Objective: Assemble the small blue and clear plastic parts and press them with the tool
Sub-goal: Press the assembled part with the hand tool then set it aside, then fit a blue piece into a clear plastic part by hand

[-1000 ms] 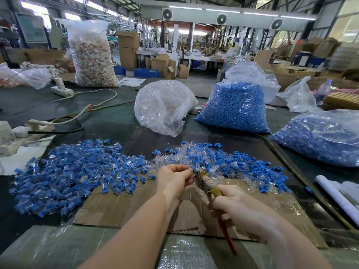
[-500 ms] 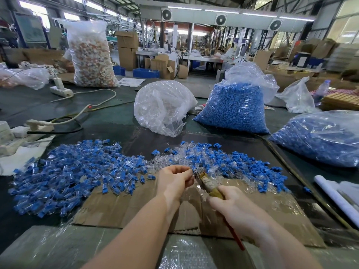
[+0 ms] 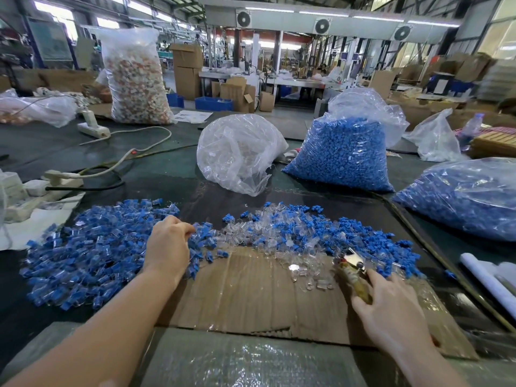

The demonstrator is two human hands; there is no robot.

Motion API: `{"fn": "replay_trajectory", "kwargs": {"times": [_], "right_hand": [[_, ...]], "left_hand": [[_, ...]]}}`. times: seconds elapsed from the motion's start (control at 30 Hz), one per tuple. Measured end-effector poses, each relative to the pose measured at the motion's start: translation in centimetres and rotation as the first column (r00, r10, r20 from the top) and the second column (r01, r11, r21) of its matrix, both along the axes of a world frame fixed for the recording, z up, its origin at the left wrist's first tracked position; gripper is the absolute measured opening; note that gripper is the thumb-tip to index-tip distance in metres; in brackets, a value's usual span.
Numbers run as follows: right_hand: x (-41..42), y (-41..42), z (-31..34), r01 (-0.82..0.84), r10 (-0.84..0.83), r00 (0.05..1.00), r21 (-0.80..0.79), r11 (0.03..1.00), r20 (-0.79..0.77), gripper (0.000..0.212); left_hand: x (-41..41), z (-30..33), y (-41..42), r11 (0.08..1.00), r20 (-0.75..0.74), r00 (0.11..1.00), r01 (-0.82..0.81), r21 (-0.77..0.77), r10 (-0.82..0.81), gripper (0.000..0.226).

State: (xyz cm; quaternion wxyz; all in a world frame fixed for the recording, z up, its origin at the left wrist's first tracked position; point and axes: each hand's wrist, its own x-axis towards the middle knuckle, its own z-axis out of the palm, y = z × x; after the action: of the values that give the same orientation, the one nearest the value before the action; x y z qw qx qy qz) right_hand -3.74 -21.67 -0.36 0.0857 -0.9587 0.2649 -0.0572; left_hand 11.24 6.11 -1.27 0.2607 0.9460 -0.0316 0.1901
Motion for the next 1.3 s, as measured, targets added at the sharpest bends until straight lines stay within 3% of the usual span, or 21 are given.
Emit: {"fn": "replay_trajectory", "kwargs": {"times": [0.17, 0.27, 0.4, 0.57, 0.8, 0.93, 1.07, 1.17, 1.3], "right_hand": [[-0.3, 0.0, -1.3, 0.037, -0.041, 0.999, -0.142, 0.989, -0.025, 0.066], [-0.5, 0.3, -1.3, 0.053, -0.061, 0.997, -0.167, 0.985, -0.043, 0.069], [-0.2, 0.6, -0.3, 0.058, -0.055, 0.998, -0.217, 0.974, 0.019, 0.06], [2.2, 0.5, 1.0, -0.096, 0.113, 0.966, -0.084, 0.992, 0.233, 0.039], [7.8, -0.2, 1.5, -0.173, 0.151, 0.949, 0.057, 0.983, 0.277, 0.027], [10.7, -0.8, 1.2, -0.117, 0.104, 0.966, 0.041, 0.992, 0.237, 0.037], [12.5, -0.8, 0.6, -0.183, 0.184, 0.98, -0.022, 0.983, 0.076, 0.055], [13.0, -0.9, 0.1, -0.21, 0.215, 0.976, -0.102, 0.972, 0.033, 0.045], [12.6, -1.1, -0.1, -0.197, 0.216, 0.971, -0.172, 0.965, 0.103, 0.029]], "left_hand": [[-0.4, -0.2, -1.0, 0.997, 0.054, 0.998, 0.039, 0.065, -0.042, 0.027], [-1.5, -0.1, -3.5, 0.981, 0.096, 0.979, 0.187, -0.06, -0.181, 0.021], [-2.5, -0.4, -7.2, 0.922, 0.025, 0.934, 0.356, -0.152, -0.356, 0.027], [-2.7, -2.0, -9.7, 0.925, -0.108, 0.919, 0.375, -0.053, -0.379, 0.049], [-2.9, -3.2, -9.5, 0.919, -0.049, 0.927, 0.361, -0.159, -0.373, 0.021], [-3.3, -3.2, -9.3, 0.896, -0.001, 0.917, 0.39, -0.212, -0.399, 0.015], [-3.5, -2.9, -9.1, 0.878, 0.012, 0.9, 0.428, -0.215, -0.436, 0.015], [-3.5, -2.8, -9.1, 0.864, 0.019, 0.888, 0.451, -0.224, -0.459, 0.014], [-3.5, -2.7, -9.1, 0.852, 0.023, 0.879, 0.468, -0.236, -0.476, 0.016]]}}
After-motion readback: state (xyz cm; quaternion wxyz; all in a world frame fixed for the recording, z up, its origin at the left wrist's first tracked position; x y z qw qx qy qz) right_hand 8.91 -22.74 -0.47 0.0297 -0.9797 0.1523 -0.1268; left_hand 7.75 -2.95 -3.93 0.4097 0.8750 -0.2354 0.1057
